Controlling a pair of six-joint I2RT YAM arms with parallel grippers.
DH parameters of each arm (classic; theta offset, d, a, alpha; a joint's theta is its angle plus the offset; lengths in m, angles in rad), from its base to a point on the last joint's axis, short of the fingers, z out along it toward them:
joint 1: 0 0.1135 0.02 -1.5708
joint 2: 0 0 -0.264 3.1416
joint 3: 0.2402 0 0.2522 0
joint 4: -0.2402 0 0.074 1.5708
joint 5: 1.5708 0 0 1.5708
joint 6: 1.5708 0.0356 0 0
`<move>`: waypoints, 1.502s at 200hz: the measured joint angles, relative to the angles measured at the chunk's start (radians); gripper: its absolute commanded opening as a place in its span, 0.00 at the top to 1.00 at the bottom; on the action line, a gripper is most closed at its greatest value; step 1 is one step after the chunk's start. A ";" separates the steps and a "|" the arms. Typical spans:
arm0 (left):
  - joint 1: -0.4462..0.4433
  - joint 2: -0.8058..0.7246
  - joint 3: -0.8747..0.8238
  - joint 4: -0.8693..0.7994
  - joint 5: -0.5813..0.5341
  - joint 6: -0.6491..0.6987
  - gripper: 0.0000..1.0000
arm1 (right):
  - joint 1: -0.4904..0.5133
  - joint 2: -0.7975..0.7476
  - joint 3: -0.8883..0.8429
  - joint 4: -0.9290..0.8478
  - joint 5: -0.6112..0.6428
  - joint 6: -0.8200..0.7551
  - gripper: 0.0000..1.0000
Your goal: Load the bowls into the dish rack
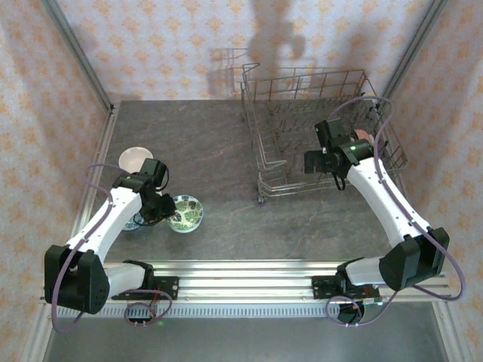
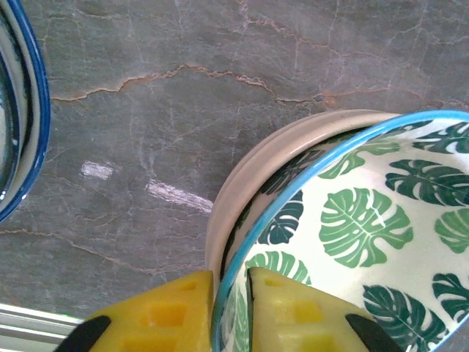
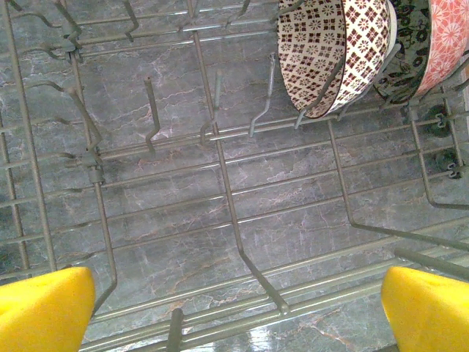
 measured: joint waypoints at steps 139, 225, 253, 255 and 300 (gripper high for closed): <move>-0.006 -0.067 0.000 0.003 0.026 -0.010 1.00 | 0.000 0.000 -0.002 0.004 0.000 0.004 0.01; -0.006 -0.147 0.003 -0.023 0.032 -0.010 1.00 | 0.005 0.000 0.016 -0.017 -0.019 0.007 0.03; -0.013 -0.166 0.037 -0.029 0.051 -0.010 1.00 | 0.011 0.000 0.061 -0.044 -0.045 0.007 0.04; -0.014 -0.167 0.041 -0.029 0.053 -0.010 1.00 | 0.011 0.000 0.064 -0.045 -0.047 0.008 0.04; -0.042 -0.178 0.137 -0.030 0.078 -0.011 1.00 | 0.023 0.003 0.159 -0.074 -0.098 0.007 0.06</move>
